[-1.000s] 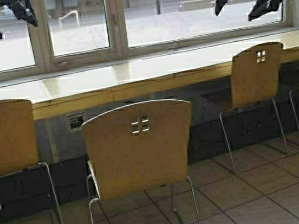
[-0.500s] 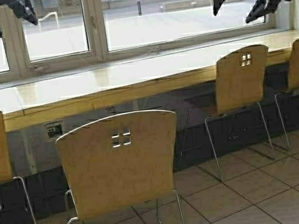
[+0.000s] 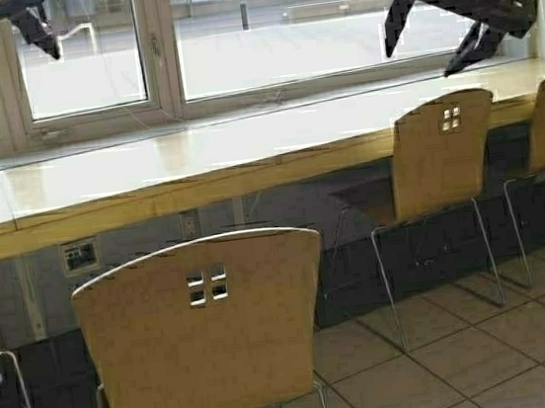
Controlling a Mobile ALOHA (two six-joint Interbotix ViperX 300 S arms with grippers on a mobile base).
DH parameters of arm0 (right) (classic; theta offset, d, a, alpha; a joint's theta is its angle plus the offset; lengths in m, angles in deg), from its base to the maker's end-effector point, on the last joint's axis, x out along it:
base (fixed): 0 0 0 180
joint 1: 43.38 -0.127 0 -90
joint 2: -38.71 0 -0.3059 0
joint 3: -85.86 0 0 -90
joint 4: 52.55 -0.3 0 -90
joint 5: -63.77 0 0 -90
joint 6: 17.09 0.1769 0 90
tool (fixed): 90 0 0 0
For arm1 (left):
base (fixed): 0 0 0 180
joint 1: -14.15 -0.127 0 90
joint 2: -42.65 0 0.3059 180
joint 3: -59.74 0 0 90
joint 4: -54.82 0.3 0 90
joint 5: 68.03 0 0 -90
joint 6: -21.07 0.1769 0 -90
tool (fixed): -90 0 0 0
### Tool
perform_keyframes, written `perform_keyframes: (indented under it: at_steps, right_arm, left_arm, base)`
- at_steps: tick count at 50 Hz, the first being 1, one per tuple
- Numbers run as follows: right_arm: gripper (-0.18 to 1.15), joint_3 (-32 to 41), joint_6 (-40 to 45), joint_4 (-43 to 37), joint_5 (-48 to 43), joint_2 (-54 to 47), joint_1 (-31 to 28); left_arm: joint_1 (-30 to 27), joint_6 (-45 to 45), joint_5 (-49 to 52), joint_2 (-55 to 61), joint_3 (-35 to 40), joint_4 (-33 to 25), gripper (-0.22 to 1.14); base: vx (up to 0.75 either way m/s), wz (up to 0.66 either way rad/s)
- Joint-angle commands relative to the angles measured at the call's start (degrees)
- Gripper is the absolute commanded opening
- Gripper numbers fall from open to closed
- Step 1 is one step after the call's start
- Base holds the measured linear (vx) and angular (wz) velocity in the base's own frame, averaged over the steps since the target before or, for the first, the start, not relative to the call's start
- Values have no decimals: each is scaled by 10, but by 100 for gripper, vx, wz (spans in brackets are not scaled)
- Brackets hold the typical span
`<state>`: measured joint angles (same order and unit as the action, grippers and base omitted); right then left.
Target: Push the chairs under the table
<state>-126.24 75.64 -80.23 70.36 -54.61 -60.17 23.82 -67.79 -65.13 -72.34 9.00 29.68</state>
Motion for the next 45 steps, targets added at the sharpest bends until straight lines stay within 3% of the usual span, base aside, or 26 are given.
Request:
perform_keyframes:
  at_steps: [1,10,18,25,32,45]
  right_arm:
    - [100,34,-1,-40,-1,-26,-21]
    - [100,103,1,-126,29,-95,-46]
    - [100,141,4,-243,31,-145,-74]
    - [100,164,4,-302,30,-183,-83]
    - [100,183,5,-336,30,-221,-86]
    - [100,175,6,-353,22,-264,-86]
  left_arm:
    - [-5,-77,-2,13,-2,-50,101]
    - [30,-216,-27,54,-24,-174,101]
    - [69,-265,-105,81,-54,-262,101]
    - [76,-305,-111,129,-62,-357,101]
    - [98,-316,-109,215,-35,-379,101]
    - [164,-348,-80,403,78,-391,101]
  base:
    - [22,-1]
    - [22,-1]
    - [20,-3]
    - [17,-1]
    - [16,5]
    - [13,8]
